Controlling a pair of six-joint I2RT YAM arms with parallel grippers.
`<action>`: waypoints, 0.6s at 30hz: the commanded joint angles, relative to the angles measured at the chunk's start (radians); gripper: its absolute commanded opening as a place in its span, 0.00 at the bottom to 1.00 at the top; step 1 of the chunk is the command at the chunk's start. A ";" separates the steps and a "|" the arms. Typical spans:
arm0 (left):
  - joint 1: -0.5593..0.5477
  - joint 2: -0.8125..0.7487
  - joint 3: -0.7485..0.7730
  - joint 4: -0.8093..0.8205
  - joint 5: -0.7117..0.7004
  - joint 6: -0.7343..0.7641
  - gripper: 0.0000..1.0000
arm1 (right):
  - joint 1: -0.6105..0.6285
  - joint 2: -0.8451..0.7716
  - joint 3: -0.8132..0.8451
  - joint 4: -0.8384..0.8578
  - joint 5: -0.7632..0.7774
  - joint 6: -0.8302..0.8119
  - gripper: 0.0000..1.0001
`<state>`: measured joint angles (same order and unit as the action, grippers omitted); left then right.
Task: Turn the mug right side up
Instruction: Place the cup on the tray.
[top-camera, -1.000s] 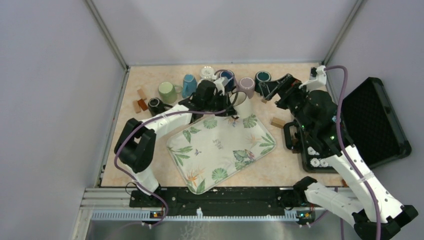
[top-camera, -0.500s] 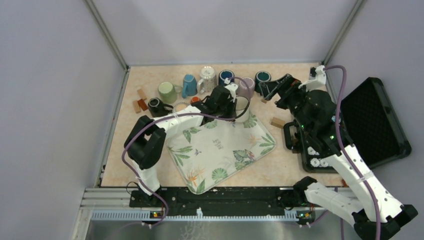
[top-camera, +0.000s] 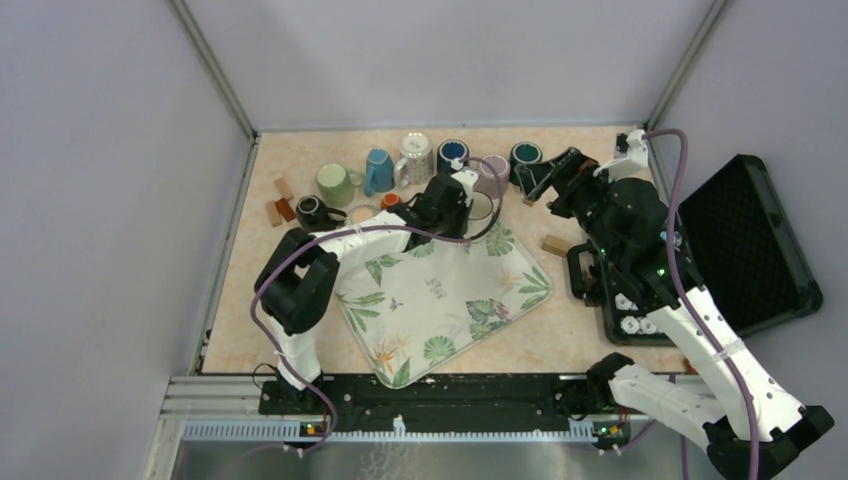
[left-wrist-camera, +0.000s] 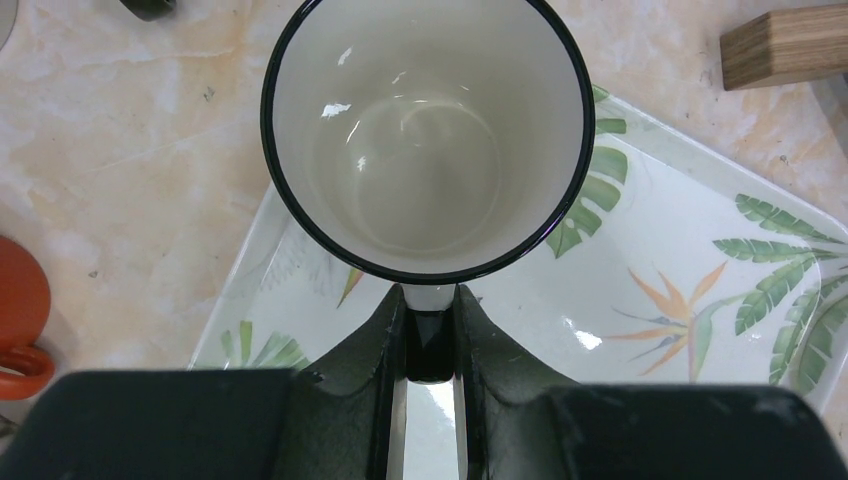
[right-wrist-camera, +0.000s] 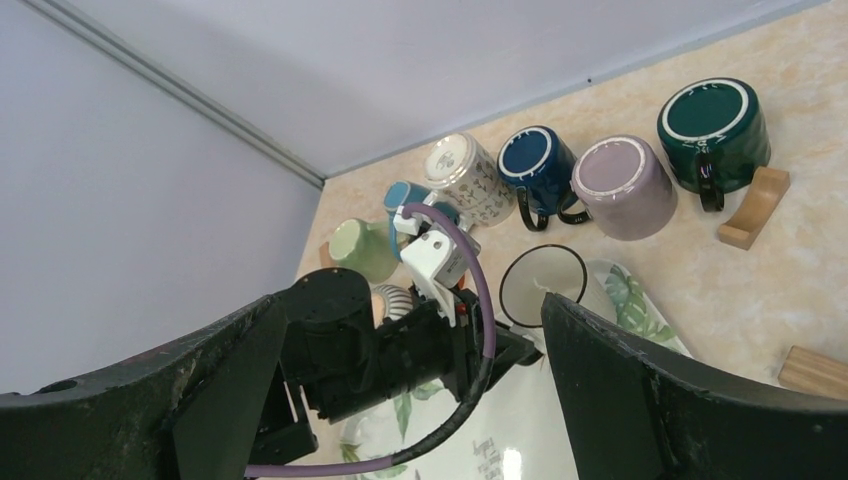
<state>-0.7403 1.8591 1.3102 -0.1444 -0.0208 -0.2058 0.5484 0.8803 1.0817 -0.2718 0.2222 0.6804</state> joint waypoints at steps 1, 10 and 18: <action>-0.005 0.007 0.060 0.109 0.000 0.018 0.00 | 0.009 -0.001 0.030 0.037 -0.008 -0.011 0.99; -0.007 0.030 0.074 0.117 -0.008 0.012 0.08 | 0.011 0.006 0.028 0.033 -0.018 -0.013 0.99; -0.007 0.042 0.083 0.118 -0.007 0.008 0.26 | 0.010 0.010 0.026 0.029 -0.021 -0.016 0.99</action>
<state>-0.7414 1.9072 1.3457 -0.1097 -0.0208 -0.2050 0.5480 0.8803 1.0817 -0.2707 0.2123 0.6804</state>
